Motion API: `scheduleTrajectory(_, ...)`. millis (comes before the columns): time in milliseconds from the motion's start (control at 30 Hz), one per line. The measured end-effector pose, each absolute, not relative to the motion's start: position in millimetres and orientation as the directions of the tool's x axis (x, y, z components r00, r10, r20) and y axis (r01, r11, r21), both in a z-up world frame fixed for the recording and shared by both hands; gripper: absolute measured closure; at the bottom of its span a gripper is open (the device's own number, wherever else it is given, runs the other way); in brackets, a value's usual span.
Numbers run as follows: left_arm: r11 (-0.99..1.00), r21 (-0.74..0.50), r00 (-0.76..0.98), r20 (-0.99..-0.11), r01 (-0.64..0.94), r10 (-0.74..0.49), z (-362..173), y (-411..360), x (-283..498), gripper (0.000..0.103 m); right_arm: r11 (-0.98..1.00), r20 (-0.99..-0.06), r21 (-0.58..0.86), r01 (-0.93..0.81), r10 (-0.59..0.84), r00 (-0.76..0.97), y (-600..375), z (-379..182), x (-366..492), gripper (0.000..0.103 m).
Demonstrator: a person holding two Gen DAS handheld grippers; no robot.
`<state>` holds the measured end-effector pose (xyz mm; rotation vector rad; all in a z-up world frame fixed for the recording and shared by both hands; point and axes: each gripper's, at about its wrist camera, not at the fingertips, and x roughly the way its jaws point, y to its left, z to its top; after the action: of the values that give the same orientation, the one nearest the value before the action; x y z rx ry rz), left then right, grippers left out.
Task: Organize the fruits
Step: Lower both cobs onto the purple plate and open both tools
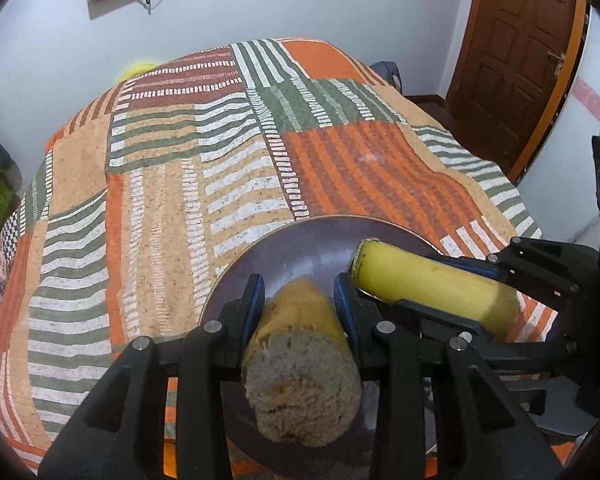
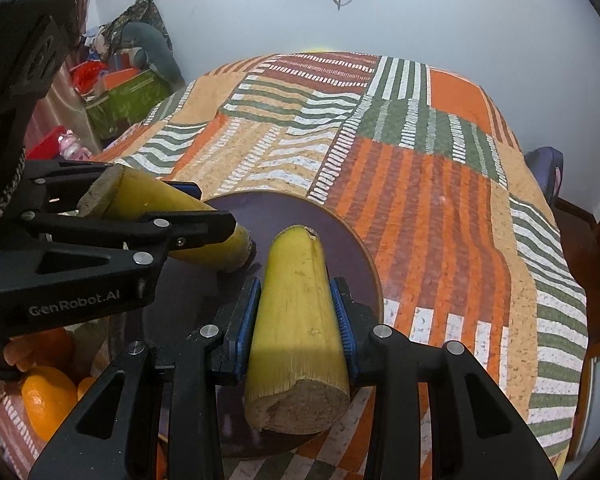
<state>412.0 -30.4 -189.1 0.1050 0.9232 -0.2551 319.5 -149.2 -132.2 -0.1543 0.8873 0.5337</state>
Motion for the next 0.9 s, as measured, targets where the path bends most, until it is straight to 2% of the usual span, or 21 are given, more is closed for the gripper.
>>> scheduleTrajectory(400, 0.957, -0.012, 0.527, -0.833, 0.29, -0.17, -197.1, -38.6, 404.7, 0.067, 0.851, -0.794, 0.1, -0.515, 0.38, 0.474, -149.1, -143.8, 317.8, 0.071)
scheduleTrajectory(900, 0.972, -0.004, 0.616, -0.773, 0.234, -0.151, -160.5, -19.2, 377.9, 0.067, 0.852, -0.744, 0.098, -0.515, 0.407, 0.531, -150.6, -104.7, 300.5, 0.071)
